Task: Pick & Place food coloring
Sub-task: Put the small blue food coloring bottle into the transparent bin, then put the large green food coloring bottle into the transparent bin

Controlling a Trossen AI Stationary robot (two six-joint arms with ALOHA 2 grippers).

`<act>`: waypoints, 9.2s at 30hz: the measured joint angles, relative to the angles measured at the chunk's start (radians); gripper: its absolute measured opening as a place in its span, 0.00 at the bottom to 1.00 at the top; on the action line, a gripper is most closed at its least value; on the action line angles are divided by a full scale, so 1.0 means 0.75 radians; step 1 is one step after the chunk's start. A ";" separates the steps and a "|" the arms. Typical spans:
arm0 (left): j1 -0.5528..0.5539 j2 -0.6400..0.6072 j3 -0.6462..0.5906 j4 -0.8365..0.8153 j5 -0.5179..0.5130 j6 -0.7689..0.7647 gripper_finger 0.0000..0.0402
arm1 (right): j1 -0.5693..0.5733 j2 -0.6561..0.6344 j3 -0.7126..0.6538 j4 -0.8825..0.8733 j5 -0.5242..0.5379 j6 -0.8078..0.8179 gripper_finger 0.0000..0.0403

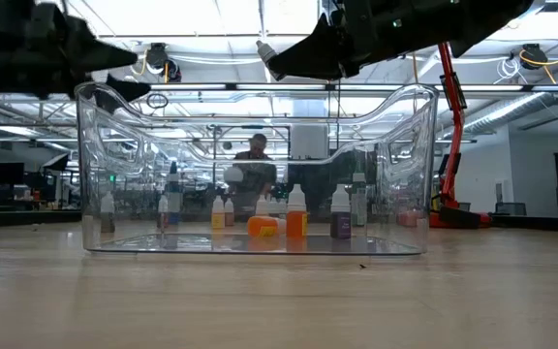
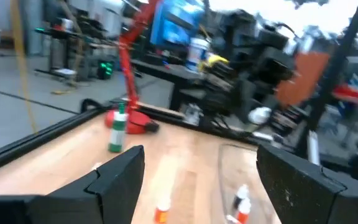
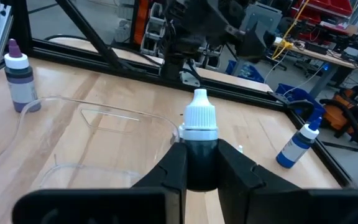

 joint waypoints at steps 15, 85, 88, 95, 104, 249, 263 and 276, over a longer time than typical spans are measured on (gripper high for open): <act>-0.530 0.968 0.562 0.068 -0.479 0.595 0.76 | -0.017 0.100 0.000 0.087 -0.001 0.026 0.11; -0.623 1.445 1.235 -0.667 -0.624 0.707 0.27 | -0.017 0.113 0.001 0.089 -0.002 0.052 0.11; -0.614 1.448 1.235 -0.675 -0.620 0.686 0.23 | -0.017 0.114 0.001 0.084 0.000 0.057 0.11; -0.610 1.448 1.235 -0.685 -0.619 0.684 0.16 | -0.017 0.114 0.001 0.083 -0.001 0.066 0.12; -0.629 1.400 1.228 -1.008 -0.642 0.555 0.16 | 0.033 -0.021 0.005 -0.039 -0.004 0.075 0.25; -0.067 0.102 0.072 -0.300 -0.253 0.335 0.57 | -0.795 -0.149 0.017 -0.936 -0.047 0.643 0.59; -0.069 0.102 0.072 -0.299 -0.253 0.335 0.57 | -0.870 -0.098 0.075 -1.013 -0.040 0.639 0.57; -0.069 0.102 0.072 -0.296 -0.254 0.336 0.57 | -0.887 -0.090 0.074 -1.024 -0.142 0.642 0.56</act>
